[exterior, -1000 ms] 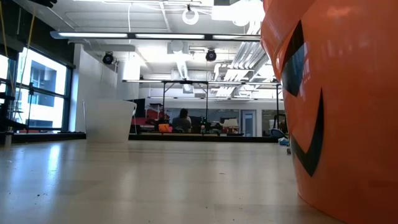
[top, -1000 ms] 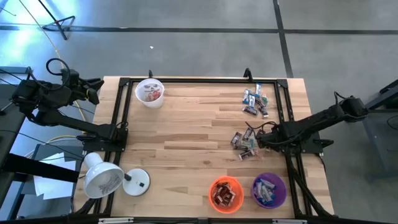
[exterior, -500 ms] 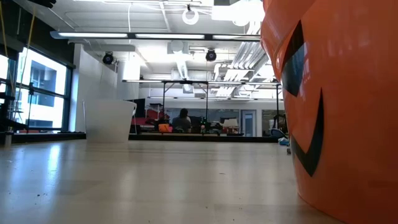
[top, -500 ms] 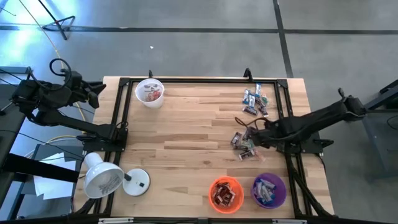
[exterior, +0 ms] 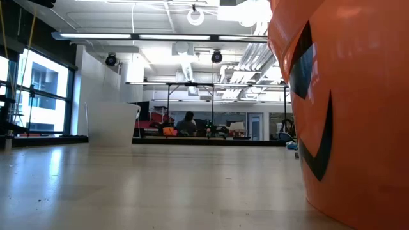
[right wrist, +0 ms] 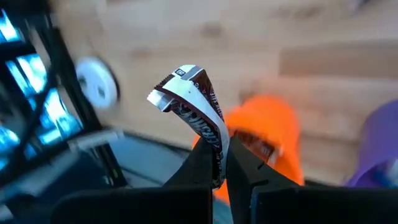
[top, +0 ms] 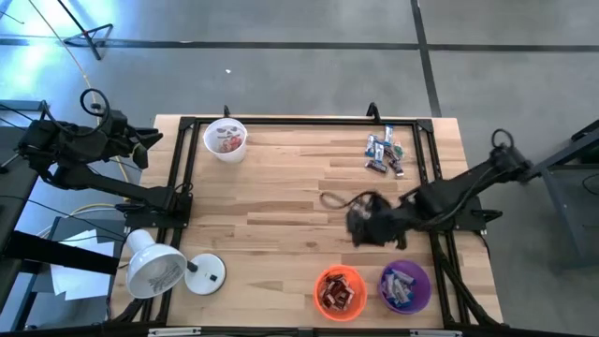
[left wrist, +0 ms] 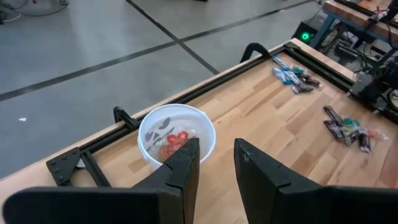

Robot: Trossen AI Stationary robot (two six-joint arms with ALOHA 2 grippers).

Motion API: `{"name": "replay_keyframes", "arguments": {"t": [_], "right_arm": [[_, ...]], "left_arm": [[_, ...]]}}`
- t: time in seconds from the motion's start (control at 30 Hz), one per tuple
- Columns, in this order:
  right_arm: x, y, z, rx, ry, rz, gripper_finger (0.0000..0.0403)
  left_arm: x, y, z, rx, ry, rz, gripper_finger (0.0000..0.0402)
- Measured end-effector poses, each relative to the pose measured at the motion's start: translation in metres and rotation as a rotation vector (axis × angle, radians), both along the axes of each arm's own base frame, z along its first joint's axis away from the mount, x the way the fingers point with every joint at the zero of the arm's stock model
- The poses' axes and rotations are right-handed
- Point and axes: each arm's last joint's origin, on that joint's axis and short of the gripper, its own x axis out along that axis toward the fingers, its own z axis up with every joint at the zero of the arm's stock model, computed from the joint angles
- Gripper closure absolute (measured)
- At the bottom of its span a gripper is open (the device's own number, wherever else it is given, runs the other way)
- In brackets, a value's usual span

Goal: Organize candy in baskets
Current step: Put the brown chocolate into the orange bucket

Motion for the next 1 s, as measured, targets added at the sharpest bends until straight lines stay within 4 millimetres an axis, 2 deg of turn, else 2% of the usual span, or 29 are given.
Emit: {"name": "replay_keyframes", "arguments": {"t": [0.1, 0.27, 0.47, 0.67, 1.0], "right_arm": [[0.020, 0.028, 0.005, 0.021, 0.015, 0.086, 0.0399], [0.046, 0.076, -0.003, 0.045, 0.062, 0.201, 0.0399], [0.053, 0.120, -0.022, 0.042, 0.136, 0.294, 0.0398], [0.050, 0.128, -0.040, -0.040, 0.216, 0.266, 0.0379], [0.059, 0.117, -0.041, -0.096, 0.197, 0.357, 0.0268]], "left_arm": [[0.000, 0.000, 0.000, 0.001, 0.000, 0.001, 0.0313], [0.000, 0.000, 0.000, 0.000, -0.005, 0.009, 0.0313], [0.000, 0.000, 0.000, -0.017, -0.030, 0.031, 0.0313], [0.000, 0.000, 0.000, -0.024, -0.033, 0.029, 0.0313], [0.001, -0.001, 0.000, -0.063, -0.024, -0.017, 0.0313]]}}
